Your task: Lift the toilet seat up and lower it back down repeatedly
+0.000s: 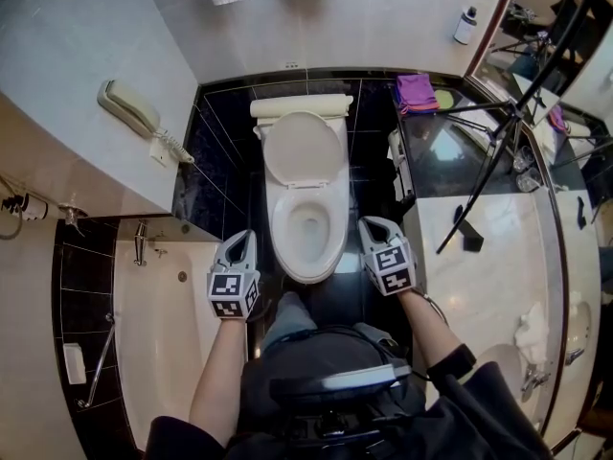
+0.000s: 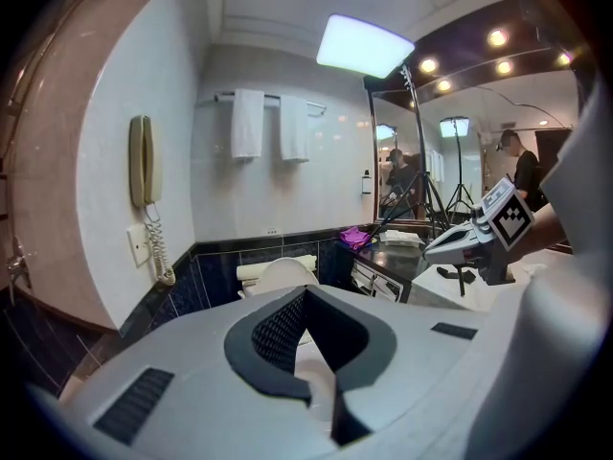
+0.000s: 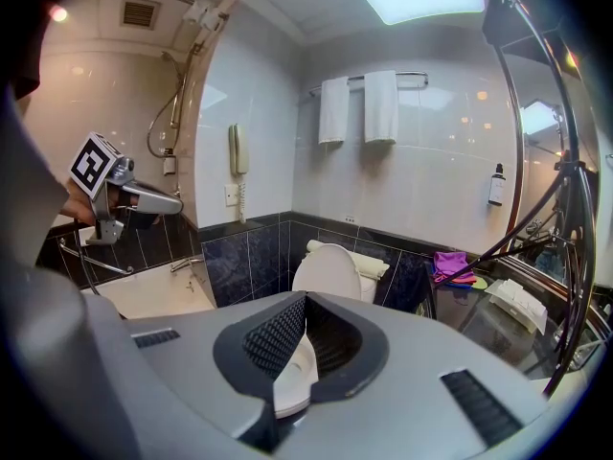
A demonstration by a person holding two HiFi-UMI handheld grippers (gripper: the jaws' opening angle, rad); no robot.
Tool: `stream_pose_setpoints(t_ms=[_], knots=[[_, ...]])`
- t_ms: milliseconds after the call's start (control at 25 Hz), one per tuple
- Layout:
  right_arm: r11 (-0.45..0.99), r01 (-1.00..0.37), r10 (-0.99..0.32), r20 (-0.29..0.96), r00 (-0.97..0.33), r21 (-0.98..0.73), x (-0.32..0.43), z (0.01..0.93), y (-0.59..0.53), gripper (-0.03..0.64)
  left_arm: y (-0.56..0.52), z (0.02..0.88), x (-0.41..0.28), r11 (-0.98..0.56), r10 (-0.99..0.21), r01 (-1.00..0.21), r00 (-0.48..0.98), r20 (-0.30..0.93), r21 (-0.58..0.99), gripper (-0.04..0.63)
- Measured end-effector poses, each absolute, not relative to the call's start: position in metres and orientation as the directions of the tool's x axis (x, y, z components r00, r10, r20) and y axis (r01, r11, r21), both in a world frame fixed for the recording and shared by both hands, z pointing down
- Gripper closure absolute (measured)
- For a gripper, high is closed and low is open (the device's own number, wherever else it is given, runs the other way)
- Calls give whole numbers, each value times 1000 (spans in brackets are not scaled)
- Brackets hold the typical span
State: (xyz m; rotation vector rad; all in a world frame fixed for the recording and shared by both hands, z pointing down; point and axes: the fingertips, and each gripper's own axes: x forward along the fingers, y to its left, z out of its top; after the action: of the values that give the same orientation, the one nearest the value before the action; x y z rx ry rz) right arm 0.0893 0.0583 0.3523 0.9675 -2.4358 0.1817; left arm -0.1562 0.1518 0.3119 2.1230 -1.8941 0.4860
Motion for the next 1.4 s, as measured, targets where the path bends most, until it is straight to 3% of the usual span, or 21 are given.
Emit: stream_pose_setpoints(t_ms=[280, 520, 760, 1200, 1400], knots=[[683, -730, -601, 549, -580, -23, 96, 385, 49, 595, 137, 330, -147, -164, -896, -985, 128, 424, -48, 595], [584, -786, -547, 618, -565, -201, 103, 454, 44, 471, 116, 359, -139, -226, -874, -971, 169, 456, -74, 595], [449, -816, -466, 683, -562, -366, 98, 541, 47, 392, 100, 398, -127, -307, -842, -948, 227, 490, -88, 595], [284, -832, -289, 785, -548, -476, 86, 760, 86, 379, 77, 527, -121, -296, -824, -952, 210, 526, -83, 595], [103, -805, -252, 767, -590, -585, 76, 844, 102, 382, 82, 595, -123, -284, -804, -957, 199, 560, -67, 595]])
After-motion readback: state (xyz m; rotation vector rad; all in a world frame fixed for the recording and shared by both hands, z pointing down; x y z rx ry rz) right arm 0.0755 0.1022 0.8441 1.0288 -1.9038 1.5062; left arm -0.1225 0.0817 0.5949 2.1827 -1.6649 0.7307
